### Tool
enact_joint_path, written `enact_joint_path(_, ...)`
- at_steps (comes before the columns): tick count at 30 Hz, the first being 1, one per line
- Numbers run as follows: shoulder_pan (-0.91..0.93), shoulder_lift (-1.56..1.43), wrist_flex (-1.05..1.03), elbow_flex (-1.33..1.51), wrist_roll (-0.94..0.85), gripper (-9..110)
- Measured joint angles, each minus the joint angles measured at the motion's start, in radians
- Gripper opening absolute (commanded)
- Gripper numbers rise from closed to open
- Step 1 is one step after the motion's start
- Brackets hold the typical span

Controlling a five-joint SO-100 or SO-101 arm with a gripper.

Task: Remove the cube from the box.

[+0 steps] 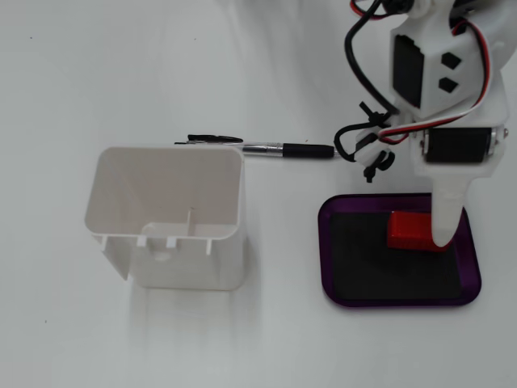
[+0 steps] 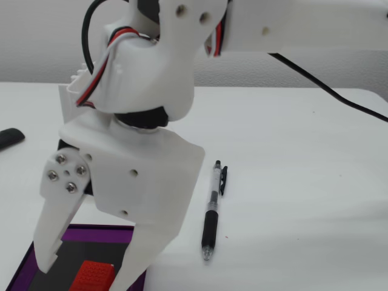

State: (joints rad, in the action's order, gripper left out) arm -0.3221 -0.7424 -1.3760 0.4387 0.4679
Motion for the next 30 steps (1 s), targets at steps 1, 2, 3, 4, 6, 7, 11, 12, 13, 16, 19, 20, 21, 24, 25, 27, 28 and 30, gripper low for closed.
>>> enact_joint_path(1,0.005,0.000,0.000,0.000,0.000,19)
enact_joint_path(2,0.011,0.000,0.000,0.000,0.000,19)
enact_joint_path(3,0.018,0.000,0.002,0.000,0.000,19)
enact_joint_path(4,0.023,0.000,0.002,0.000,0.000,19)
enact_joint_path(6,0.023,0.003,0.002,0.000,0.000,19)
enact_joint_path(7,0.023,0.017,0.002,0.000,0.000,19)
enact_joint_path(11,0.014,0.074,0.002,-0.005,0.000,19)
enact_joint_path(12,0.014,0.081,0.002,-0.005,0.000,19)
enact_joint_path(13,0.017,0.084,0.002,-0.005,0.000,19)
enact_joint_path(16,0.025,0.089,0.002,-0.005,0.000,19)
enact_joint_path(19,0.025,0.089,0.002,-0.005,0.000,19)
enact_joint_path(20,0.023,0.089,0.002,-0.005,0.000,19)
enact_joint_path(21,0.021,0.089,0.002,-0.005,-0.002,19)
enact_joint_path(24,0.021,0.089,0.002,-0.005,-0.021,16)
enact_joint_path(25,0.021,0.089,0.002,-0.005,-0.026,13)
enact_joint_path(27,0.021,0.089,0.002,-0.005,-0.031,4)
enact_joint_path(28,0.023,0.089,0.002,-0.005,-0.032,0)
enact_joint_path(30,0.025,0.089,0.002,-0.005,-0.032,0)
